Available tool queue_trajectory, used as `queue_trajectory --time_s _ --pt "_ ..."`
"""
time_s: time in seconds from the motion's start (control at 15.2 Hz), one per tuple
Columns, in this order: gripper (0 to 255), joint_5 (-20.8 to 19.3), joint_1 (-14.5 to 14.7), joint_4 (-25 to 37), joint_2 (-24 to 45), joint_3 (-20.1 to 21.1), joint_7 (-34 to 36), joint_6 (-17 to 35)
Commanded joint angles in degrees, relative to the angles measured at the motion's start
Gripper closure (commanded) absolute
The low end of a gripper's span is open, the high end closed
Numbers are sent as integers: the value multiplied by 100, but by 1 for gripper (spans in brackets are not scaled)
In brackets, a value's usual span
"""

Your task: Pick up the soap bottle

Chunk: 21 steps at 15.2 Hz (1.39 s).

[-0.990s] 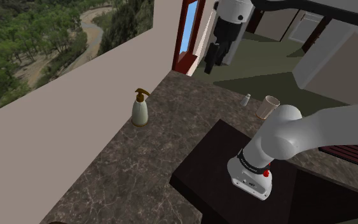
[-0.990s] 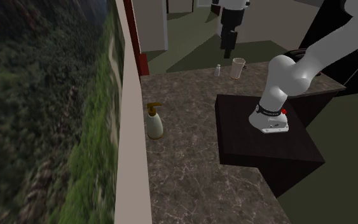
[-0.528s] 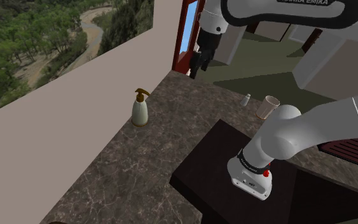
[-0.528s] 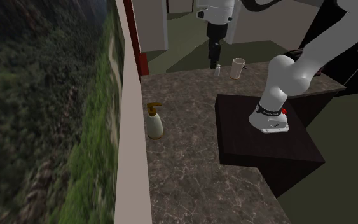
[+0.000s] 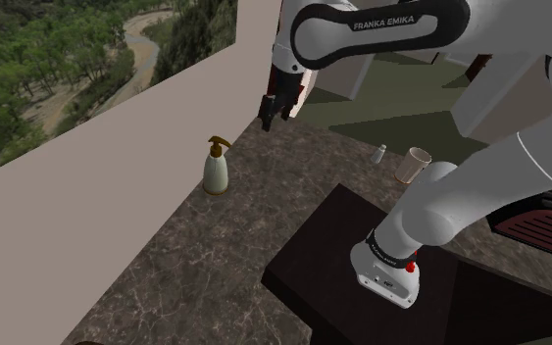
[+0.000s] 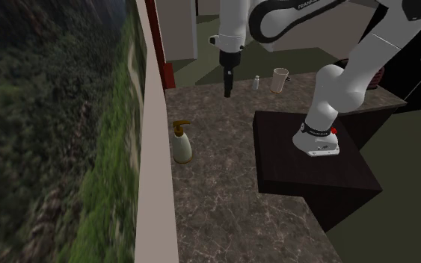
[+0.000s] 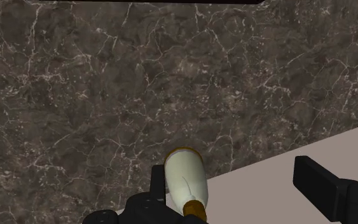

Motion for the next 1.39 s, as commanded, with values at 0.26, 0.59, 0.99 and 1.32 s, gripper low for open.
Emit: queue_trajectory --time_s 0.26,0.59,0.99,1.32 --pt "0 -65 -40 524 1286 46 99 812" --pt "0 -156 -46 1120 2367 60 201 1331" --pt "0 -276 -18 2089 3687 35 320 1721" --pt "0 -330 14 2675 4411 5 369 1879"
